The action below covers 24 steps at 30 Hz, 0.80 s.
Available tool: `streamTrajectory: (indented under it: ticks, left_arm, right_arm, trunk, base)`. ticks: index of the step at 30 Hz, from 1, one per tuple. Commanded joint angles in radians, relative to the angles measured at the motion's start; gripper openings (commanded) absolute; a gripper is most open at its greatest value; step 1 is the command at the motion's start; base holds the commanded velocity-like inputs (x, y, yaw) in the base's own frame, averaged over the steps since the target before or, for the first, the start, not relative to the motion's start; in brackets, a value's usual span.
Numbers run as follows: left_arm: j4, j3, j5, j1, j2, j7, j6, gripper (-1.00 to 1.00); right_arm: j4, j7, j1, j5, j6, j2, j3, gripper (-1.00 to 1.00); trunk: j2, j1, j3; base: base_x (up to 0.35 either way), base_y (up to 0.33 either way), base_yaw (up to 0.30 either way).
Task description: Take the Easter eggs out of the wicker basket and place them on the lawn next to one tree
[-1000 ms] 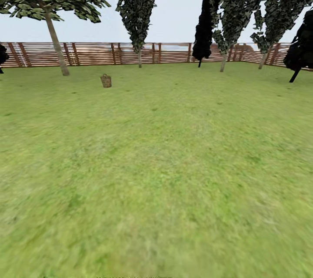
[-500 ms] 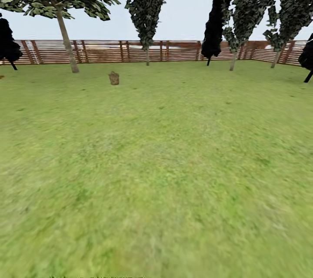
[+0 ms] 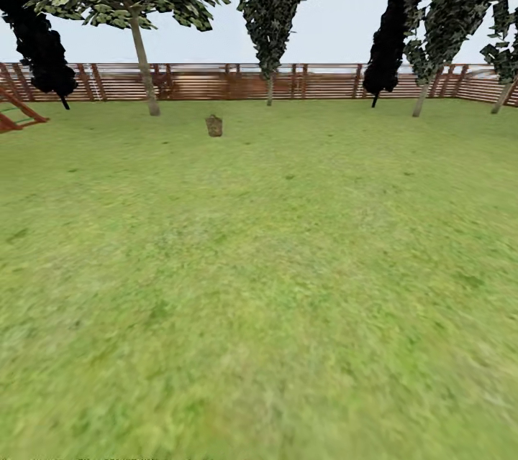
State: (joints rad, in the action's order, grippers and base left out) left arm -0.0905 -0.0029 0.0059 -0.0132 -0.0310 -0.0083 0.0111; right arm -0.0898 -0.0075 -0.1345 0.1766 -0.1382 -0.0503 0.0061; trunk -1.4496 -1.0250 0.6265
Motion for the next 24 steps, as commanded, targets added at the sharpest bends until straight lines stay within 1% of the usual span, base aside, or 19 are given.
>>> streamTrajectory:
  ticks: [1,19,21,23,24]
  left_arm:
    - [-0.002,0.000,0.001,-0.001,0.000,-0.001,0.001,1.00]
    - [0.000,0.000,0.002,-0.001,0.000,0.000,0.001,1.00]
    - [0.000,0.000,0.003,-0.001,0.000,0.000,0.001,1.00]
    - [0.000,0.000,0.003,-0.001,0.000,0.000,0.001,1.00]
    - [0.000,0.000,0.003,-0.001,0.000,0.000,0.001,1.00]
  right_arm:
    - [0.002,0.000,0.000,0.005,-0.004,0.000,-0.001,1.00]
    - [0.001,0.004,0.000,0.003,-0.003,0.002,-0.001,1.00]
    - [0.002,0.003,0.000,0.014,-0.003,0.001,0.002,1.00]
    - [0.001,0.003,0.000,0.045,-0.006,0.002,-0.001,1.00]
    - [0.001,0.002,0.000,0.048,-0.006,0.003,-0.001,1.00]
  trunk:
    - [0.000,0.000,0.001]
    - [0.000,0.000,0.001]
    - [0.000,0.000,0.001]
    - [0.000,0.000,0.001]
    - [0.000,0.000,0.001]
  base:
    - [0.000,0.000,0.031]
    - [0.000,0.000,0.003]
    - [0.000,0.000,0.000]
    - [0.000,0.000,0.000]
    - [0.000,0.000,0.000]
